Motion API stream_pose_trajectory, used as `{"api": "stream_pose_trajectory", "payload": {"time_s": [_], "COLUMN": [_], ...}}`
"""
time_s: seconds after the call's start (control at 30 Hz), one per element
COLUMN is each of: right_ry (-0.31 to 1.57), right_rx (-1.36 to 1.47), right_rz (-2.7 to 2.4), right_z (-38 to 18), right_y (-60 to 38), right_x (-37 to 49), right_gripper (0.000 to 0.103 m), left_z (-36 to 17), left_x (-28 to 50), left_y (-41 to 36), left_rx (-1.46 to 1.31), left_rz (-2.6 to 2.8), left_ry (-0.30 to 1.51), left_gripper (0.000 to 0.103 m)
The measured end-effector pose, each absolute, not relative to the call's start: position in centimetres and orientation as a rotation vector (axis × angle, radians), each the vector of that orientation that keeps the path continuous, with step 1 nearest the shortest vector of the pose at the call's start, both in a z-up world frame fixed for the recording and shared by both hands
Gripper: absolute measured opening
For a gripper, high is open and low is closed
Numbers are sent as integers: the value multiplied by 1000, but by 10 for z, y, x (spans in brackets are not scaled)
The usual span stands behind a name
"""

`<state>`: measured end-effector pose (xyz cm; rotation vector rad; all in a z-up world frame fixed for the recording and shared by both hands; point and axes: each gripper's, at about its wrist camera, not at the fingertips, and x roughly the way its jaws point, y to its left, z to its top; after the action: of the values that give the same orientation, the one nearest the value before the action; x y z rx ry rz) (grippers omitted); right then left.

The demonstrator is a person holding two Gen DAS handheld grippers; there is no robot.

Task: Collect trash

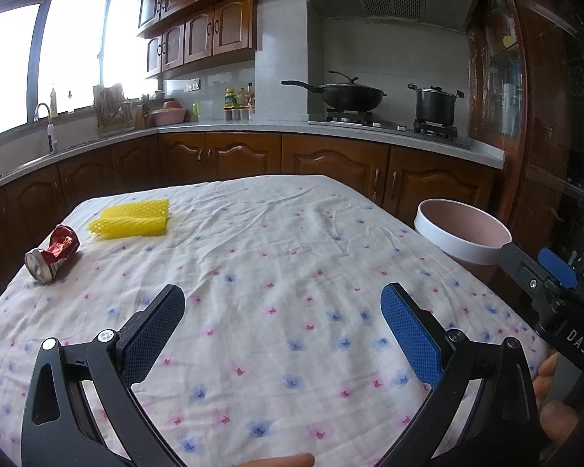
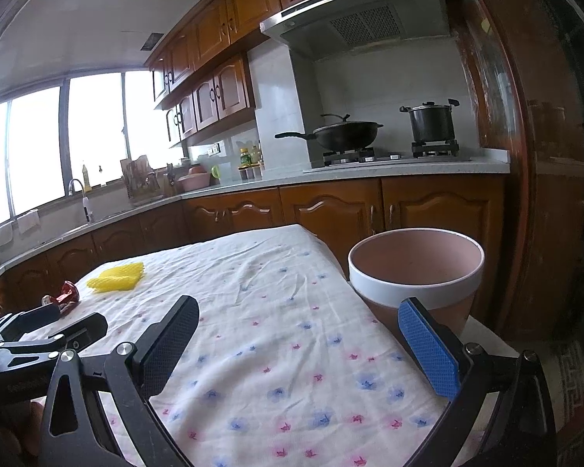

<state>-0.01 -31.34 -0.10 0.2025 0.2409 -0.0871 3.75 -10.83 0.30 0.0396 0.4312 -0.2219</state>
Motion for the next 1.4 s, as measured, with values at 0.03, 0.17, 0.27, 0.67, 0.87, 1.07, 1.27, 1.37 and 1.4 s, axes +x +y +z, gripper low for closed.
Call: {"api": "stream_pose_trajectory", "payload": {"time_s": [0.03,0.17,0.27,0.67,0.87,1.07,1.27,1.37,1.4], "right_ry": [240,242,241,233,231,227,227,226,226], "right_rx": [202,208,207,211,210,210,212,212,212], "right_rz": [-88,-84,-86,-82,-78,-76,-75,-74,-73], "right_z": [-1,-1,0,3,4,6,8,7,7], "right_y": [-314,-314,-313,-311,-311,-308,-307,-308,-308], "right_x": [0,1,0,-3,-3,-4,-2,-3,-3], "right_gripper": [103,103,103,103,103,103,103,103,103], "left_z": [3,3,4,6,7,8,8,9,9], "left_x": [37,36,35,32,33,33,33,34,35], "left_y": [-109,-110,-110,-111,-111,-110,-110,-110,-110], "left_rx": [42,47,48,49,51,54,56,57,57], "left_rz": [-222,-220,-218,-208,-208,-204,-207,-207,-207], "left_ry": [430,425,423,417,417,412,414,414,415], "left_gripper": [103,103,103,103,103,103,103,103,103]}}
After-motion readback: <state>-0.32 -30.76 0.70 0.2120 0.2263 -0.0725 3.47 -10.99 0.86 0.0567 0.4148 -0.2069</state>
